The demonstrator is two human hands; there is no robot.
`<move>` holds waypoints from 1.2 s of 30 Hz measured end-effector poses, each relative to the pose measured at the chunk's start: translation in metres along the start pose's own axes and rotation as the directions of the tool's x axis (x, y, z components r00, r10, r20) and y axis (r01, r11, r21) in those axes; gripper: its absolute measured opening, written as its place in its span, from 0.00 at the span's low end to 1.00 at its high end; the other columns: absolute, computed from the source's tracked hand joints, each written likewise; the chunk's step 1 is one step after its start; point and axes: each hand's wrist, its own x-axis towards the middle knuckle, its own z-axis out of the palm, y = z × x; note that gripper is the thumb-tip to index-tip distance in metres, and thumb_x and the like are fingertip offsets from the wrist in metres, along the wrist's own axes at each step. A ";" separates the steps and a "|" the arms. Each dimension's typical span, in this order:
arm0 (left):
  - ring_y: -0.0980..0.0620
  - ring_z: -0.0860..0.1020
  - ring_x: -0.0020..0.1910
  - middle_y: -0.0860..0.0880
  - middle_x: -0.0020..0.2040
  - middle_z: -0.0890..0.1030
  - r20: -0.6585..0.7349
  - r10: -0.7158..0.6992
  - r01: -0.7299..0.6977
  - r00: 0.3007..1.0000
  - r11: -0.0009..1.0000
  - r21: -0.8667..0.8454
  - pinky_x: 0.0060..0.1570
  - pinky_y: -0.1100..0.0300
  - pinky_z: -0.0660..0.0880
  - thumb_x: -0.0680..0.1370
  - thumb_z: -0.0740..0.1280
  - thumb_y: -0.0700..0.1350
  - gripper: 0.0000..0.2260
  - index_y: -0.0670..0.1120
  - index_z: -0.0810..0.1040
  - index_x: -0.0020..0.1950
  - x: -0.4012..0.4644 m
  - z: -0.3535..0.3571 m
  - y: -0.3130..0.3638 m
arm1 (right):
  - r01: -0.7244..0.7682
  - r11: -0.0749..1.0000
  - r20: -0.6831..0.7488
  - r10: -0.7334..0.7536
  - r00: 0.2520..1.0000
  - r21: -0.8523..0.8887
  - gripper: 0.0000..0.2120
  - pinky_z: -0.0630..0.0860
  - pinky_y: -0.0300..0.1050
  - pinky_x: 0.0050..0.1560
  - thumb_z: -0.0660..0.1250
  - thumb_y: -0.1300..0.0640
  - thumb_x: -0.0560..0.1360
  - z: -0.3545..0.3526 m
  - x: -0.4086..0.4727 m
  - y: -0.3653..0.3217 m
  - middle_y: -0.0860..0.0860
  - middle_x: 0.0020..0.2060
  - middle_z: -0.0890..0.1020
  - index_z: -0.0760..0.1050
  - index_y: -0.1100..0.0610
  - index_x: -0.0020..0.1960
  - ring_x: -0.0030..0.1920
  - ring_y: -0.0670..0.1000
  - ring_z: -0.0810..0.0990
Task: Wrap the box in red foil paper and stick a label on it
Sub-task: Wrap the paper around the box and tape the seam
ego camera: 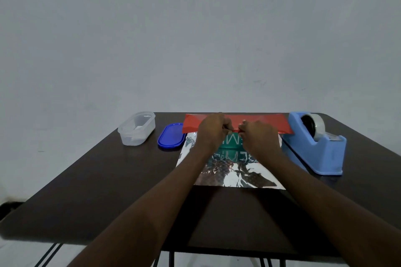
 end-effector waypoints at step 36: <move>0.43 0.57 0.77 0.45 0.79 0.55 0.384 0.283 -0.223 0.879 0.955 -0.194 0.70 0.43 0.65 0.64 0.76 0.66 0.57 0.45 0.48 0.81 0.001 0.090 0.161 | -0.627 0.766 0.360 0.551 0.753 0.140 0.10 0.68 0.41 0.36 0.68 0.62 0.69 -0.104 -0.036 0.158 0.54 0.32 0.73 0.67 0.60 0.35 0.38 0.57 0.75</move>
